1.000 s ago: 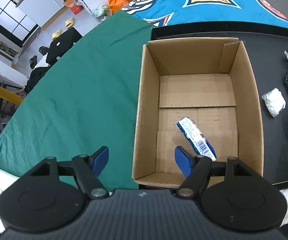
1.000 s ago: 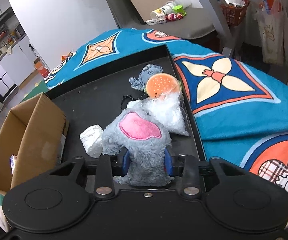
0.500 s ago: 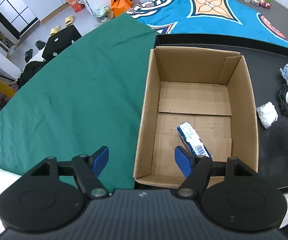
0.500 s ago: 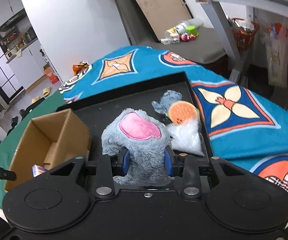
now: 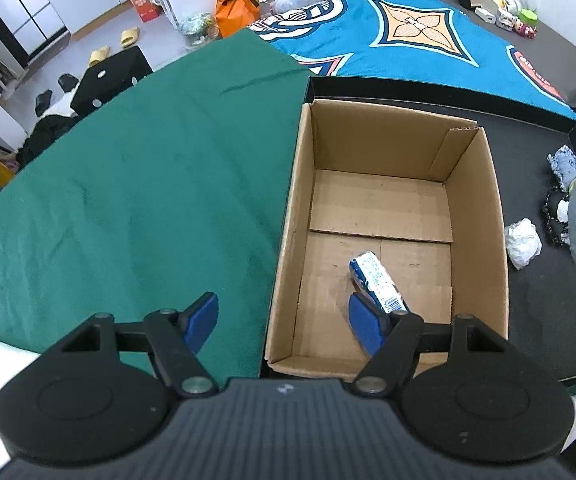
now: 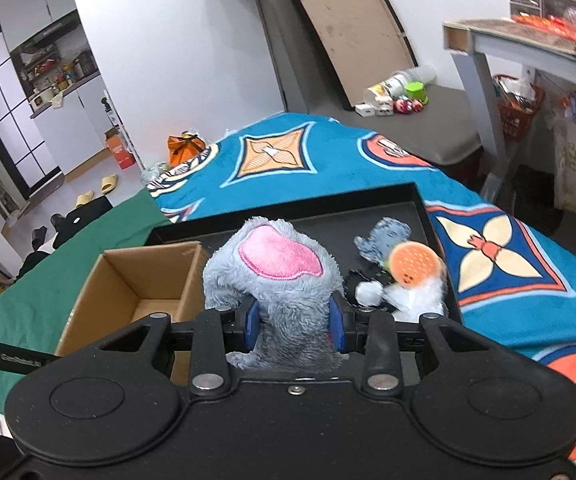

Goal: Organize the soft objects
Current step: 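Carry the elephant into the cardboard box and release it, then reach the right gripper to the clear plastic bag and grasp it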

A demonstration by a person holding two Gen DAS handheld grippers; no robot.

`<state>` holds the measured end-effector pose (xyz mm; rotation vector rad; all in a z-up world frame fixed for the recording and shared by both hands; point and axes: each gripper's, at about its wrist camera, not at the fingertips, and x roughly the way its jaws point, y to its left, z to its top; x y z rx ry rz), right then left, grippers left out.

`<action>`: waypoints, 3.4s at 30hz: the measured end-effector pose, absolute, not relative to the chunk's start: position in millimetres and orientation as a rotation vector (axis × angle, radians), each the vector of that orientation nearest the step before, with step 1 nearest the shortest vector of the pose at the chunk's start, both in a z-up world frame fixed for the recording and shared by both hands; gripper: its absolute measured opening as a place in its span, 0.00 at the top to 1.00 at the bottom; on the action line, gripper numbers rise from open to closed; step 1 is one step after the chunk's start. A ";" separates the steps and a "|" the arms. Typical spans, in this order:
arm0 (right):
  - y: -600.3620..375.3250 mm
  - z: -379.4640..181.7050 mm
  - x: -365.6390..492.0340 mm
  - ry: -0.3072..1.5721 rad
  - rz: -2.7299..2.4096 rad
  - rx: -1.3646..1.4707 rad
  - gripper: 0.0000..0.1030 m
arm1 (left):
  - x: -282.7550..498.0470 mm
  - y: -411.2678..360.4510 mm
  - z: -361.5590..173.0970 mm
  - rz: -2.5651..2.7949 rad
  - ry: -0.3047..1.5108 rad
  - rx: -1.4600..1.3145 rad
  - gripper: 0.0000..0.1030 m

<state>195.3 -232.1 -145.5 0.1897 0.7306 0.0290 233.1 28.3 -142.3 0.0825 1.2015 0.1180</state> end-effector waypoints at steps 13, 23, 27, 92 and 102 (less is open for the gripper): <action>-183.3 -126.6 207.6 0.697 0.066 0.136 0.67 | 232.6 44.7 -147.4 0.098 1.193 0.004 0.41; -142.0 -124.2 216.6 0.699 0.118 0.089 0.67 | 235.5 63.8 -159.0 0.057 1.221 -0.094 0.77; -130.0 -128.6 218.9 0.713 0.136 0.077 0.67 | 236.5 68.5 -162.4 0.041 1.227 -0.118 0.87; -277.4 -180.4 215.0 0.785 -0.049 0.209 0.40 | 228.8 13.6 -135.1 0.184 1.115 0.187 0.31; -303.9 -206.5 232.9 0.824 -0.087 0.198 0.40 | 234.3 -5.8 -140.8 0.197 1.139 0.291 0.23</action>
